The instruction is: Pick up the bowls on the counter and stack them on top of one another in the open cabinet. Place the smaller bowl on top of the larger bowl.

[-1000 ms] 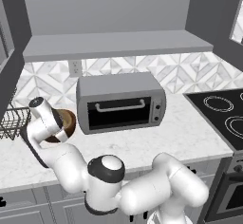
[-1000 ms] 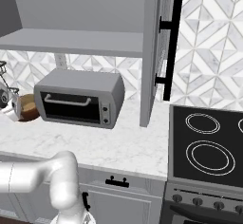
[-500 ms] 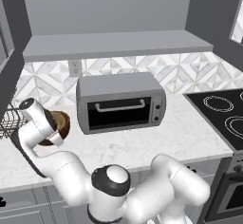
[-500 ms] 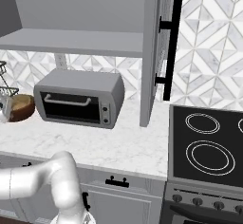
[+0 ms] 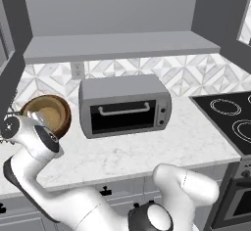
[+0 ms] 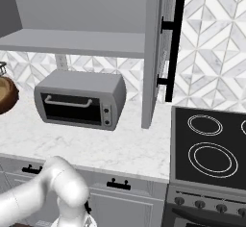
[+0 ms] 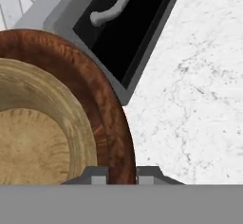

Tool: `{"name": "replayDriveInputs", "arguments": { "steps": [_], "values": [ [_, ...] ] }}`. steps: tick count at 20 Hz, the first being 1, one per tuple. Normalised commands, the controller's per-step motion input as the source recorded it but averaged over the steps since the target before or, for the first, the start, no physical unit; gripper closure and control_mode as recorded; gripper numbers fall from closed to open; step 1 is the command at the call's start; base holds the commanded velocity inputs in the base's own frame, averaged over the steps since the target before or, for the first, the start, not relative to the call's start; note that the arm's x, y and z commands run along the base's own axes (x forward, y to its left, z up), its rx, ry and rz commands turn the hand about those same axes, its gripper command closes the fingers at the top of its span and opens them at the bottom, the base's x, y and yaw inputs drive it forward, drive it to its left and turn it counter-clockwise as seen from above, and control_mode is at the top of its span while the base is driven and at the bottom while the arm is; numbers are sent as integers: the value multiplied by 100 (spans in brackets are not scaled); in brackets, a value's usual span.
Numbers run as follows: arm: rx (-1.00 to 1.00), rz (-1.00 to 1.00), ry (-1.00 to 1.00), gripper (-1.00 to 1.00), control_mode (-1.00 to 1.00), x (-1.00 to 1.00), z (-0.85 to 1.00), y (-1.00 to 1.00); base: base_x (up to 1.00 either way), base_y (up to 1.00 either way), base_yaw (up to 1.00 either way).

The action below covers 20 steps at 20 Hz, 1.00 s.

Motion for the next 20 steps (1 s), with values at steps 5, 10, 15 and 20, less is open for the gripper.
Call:
{"name": "replayDriveInputs", "arguments": {
  "steps": [5,10,15,20],
  "values": [
    [5,-19,-29,100,-100,-70,96,-94,0,0,0],
    [9,-30,-16,100,-100,-22,92,-100,0,0,0],
    [20,-34,-14,100,-100,-7,100,-100,0,0,0],
    [23,-28,-11,100,-100,-1,100,-85,0,0,0]
  ]
}}
